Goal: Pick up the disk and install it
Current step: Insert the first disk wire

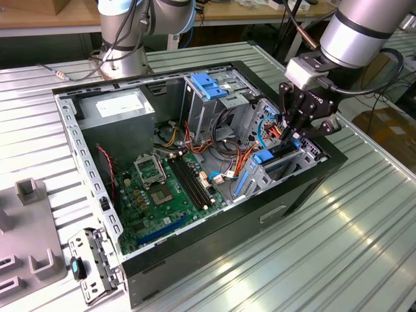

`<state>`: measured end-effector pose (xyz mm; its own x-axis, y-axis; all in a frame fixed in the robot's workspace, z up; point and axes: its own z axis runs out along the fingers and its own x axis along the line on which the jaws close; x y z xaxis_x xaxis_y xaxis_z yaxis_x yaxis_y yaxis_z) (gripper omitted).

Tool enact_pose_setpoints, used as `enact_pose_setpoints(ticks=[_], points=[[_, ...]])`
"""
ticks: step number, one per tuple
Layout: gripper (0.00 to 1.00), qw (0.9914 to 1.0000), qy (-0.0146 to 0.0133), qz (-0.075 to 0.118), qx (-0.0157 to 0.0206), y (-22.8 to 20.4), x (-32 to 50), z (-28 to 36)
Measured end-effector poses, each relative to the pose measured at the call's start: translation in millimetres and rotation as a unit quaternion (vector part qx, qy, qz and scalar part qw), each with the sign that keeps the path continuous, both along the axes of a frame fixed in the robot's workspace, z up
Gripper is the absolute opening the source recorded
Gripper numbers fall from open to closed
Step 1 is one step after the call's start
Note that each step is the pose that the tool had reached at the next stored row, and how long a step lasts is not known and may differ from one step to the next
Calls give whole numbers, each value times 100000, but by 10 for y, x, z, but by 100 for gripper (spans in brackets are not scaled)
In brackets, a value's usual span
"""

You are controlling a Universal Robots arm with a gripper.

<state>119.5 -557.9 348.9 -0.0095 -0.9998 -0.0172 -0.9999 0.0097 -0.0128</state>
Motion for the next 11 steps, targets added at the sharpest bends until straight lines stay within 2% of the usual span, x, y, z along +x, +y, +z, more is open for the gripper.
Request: enact_pose_setpoints(ticks=[11], points=[[16,99999,0,-389,-2,-7,0,-11]])
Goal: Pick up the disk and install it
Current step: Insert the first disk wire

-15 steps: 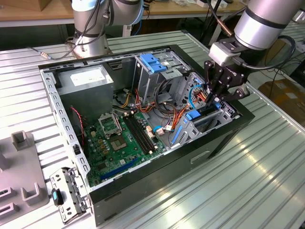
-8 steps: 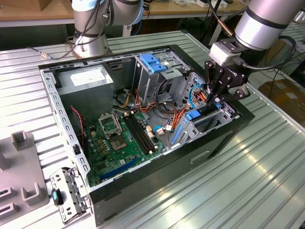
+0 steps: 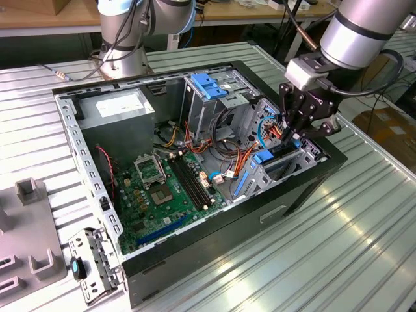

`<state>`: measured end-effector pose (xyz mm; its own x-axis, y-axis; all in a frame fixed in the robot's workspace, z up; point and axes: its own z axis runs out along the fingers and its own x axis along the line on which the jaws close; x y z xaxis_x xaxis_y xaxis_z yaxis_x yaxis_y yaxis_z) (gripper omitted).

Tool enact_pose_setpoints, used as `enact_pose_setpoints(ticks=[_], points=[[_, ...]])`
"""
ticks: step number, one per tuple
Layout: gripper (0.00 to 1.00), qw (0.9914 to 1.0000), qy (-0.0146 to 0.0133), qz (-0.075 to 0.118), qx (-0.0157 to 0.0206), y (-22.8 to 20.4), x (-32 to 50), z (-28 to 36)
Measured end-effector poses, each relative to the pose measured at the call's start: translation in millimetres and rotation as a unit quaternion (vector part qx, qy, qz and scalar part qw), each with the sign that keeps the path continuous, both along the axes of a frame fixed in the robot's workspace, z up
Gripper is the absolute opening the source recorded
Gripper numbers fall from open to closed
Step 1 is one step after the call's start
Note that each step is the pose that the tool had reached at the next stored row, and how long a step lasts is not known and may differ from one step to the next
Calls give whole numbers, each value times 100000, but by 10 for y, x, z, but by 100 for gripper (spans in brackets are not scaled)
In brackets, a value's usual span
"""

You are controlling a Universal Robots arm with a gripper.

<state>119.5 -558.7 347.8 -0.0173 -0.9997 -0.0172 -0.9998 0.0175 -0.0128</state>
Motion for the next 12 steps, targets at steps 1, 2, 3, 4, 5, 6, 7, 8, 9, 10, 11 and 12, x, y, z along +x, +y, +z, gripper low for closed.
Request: enact_pose_setpoints(ticks=[1,2,3,4,5,6,7,8,9,10,11,12], points=[[16,100000,-1,-39,1,0,0,-2],[16,100000,0,-68,5,0,0,-6],[16,100000,0,-87,6,0,0,-8],[16,100000,-1,-101,10,0,0,-9],[16,100000,0,-128,17,-1,0,-13],[16,100000,-1,-159,29,-1,0,-17],[16,100000,-1,-184,33,-2,0,-22],[16,100000,0,-205,42,-3,0,-28],[16,100000,0,-216,65,-5,0,-34],[16,100000,0,-236,81,-6,0,-45],[16,100000,0,-252,81,-7,0,-52],[16,100000,0,-261,69,-7,0,-53]])
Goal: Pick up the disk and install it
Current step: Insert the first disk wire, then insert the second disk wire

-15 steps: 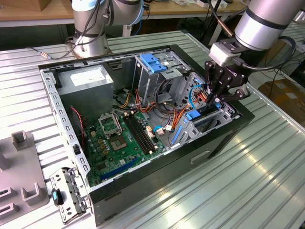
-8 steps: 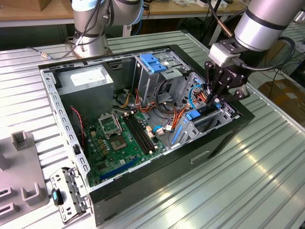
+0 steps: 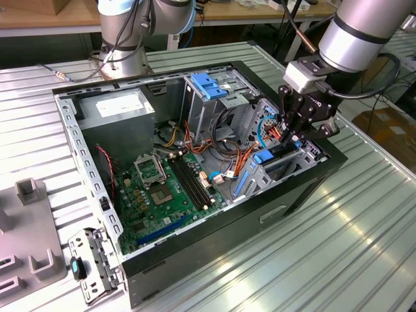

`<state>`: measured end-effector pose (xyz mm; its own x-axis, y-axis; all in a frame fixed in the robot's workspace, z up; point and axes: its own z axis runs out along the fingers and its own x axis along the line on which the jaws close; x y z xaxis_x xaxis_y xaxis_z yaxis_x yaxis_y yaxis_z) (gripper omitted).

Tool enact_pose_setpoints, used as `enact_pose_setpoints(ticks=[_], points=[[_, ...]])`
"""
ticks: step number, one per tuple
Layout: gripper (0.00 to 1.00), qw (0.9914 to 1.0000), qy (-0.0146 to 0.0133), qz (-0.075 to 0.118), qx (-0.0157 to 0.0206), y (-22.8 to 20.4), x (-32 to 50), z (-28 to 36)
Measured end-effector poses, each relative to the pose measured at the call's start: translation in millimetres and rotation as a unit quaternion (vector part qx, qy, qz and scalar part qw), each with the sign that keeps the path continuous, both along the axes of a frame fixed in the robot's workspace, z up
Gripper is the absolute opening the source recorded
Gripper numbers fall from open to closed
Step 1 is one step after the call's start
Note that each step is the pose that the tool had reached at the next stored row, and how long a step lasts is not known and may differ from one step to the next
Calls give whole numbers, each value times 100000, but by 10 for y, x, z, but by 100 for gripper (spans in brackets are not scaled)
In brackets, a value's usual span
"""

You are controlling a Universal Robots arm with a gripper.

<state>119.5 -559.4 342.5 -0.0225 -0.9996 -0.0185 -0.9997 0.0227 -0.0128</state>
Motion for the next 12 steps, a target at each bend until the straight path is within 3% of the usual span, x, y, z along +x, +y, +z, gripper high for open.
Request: enact_pose_setpoints(ticks=[2,3,4,6,12], points=[[18,100000,-2,-12,36,0,0,-4],[24,100000,-1,-14,18,0,0,87],[24,100000,-1,-14,39,0,0,102],[11,100000,0,-12,22,0,0,105],[11,100000,-2,-12,22,0,0,110]])
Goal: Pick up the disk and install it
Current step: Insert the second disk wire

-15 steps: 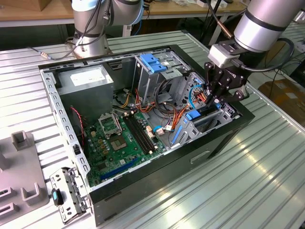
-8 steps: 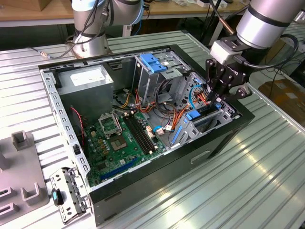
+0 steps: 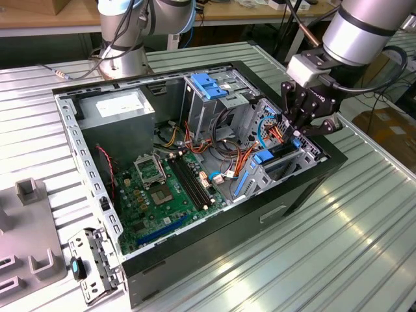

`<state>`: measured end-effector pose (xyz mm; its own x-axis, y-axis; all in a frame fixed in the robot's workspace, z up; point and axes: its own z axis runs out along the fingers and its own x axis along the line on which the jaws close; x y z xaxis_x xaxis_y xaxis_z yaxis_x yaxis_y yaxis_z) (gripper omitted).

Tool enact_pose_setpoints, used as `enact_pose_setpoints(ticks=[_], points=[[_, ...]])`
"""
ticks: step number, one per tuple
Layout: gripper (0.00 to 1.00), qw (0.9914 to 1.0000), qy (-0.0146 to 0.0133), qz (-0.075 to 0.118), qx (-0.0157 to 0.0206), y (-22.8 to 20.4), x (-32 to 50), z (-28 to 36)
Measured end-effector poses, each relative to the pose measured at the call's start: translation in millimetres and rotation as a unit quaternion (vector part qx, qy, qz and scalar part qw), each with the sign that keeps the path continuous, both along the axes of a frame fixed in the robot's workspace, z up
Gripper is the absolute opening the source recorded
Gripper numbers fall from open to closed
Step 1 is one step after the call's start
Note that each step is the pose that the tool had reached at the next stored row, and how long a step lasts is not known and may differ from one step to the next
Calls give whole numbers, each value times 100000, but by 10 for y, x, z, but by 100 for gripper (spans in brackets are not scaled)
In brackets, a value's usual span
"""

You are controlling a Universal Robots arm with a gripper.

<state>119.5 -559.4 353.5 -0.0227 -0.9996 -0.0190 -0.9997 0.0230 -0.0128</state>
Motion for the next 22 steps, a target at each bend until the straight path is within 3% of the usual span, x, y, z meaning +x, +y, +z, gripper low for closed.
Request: enact_pose_setpoints(ticks=[11,17,18,22], points=[[11,100000,1,-2,-5,0,-8,6],[11,100000,3,17,-4,0,-95,5],[11,100000,2,17,3,0,-139,4],[11,100000,1,6,-12,1,-151,19]])
